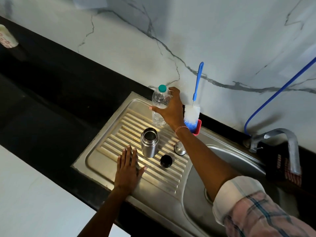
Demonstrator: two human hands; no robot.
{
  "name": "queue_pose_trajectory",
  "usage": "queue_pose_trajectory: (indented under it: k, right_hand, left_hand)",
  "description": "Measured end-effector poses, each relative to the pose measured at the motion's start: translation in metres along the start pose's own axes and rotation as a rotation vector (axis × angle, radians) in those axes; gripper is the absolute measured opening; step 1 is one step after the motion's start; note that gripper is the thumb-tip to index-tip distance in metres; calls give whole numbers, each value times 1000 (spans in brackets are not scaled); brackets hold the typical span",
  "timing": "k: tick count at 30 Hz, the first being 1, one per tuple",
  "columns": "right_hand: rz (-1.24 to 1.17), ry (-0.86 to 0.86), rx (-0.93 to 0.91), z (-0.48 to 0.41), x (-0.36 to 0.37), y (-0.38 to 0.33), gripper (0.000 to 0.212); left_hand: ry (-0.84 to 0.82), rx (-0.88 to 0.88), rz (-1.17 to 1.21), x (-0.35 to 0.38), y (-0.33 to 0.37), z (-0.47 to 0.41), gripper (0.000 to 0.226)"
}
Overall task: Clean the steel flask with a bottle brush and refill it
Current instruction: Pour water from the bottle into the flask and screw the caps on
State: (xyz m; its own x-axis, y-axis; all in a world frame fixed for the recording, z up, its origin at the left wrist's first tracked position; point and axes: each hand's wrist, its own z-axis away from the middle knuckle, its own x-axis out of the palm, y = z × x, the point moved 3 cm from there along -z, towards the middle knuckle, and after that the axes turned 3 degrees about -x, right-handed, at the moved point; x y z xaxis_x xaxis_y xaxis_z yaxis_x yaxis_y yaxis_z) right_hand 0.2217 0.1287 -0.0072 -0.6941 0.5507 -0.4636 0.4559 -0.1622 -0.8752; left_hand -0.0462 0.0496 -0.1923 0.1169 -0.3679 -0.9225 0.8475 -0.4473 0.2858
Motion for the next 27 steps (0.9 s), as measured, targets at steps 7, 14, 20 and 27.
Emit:
queue_pose_trajectory:
  k: [7,14,20,27]
  right_hand:
    - [31,-9,-67,15,-13,-2,90]
    - [-6,103,-65,70,-39,-6,49]
    - [312,-177,-63,159,-28,60,32]
    - [520,-411,14,186,-10,95,65]
  left_hand:
    - [9,8,13,-1,2,3,94]
    - [2,14,76,-5,2,4,95]
    - [165,6,377,-23,14,11,101]
    - [250,57,805,-60,48,1,84]
